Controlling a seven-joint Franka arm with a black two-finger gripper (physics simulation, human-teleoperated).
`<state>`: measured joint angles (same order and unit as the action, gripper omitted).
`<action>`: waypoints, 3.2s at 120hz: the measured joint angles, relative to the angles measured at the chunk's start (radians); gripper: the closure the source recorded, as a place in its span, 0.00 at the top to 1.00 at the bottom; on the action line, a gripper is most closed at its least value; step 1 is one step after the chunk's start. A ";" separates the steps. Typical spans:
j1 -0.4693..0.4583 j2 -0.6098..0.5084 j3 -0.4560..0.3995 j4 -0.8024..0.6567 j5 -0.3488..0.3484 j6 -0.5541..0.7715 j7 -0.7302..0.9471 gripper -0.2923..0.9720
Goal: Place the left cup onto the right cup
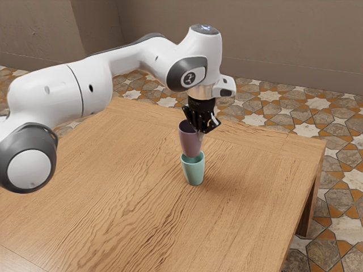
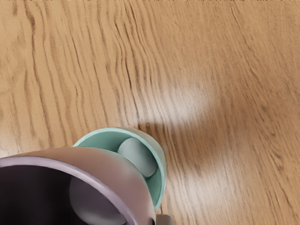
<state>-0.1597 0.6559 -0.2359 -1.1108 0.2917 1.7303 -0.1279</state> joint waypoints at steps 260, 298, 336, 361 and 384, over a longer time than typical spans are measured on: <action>-0.014 -0.331 0.061 -0.294 -0.099 -0.006 -0.010 0.76; -0.067 -0.469 0.166 -0.432 -0.139 -0.016 -0.007 0.77; -0.119 -0.552 0.269 -0.494 -0.167 -0.052 0.007 0.77; -0.135 -0.601 0.312 -0.529 -0.172 -0.070 0.022 0.77; -0.122 -0.619 0.328 -0.534 -0.173 -0.088 0.043 0.77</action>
<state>-0.2819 0.0367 0.0921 -1.6447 0.1185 1.6427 -0.0849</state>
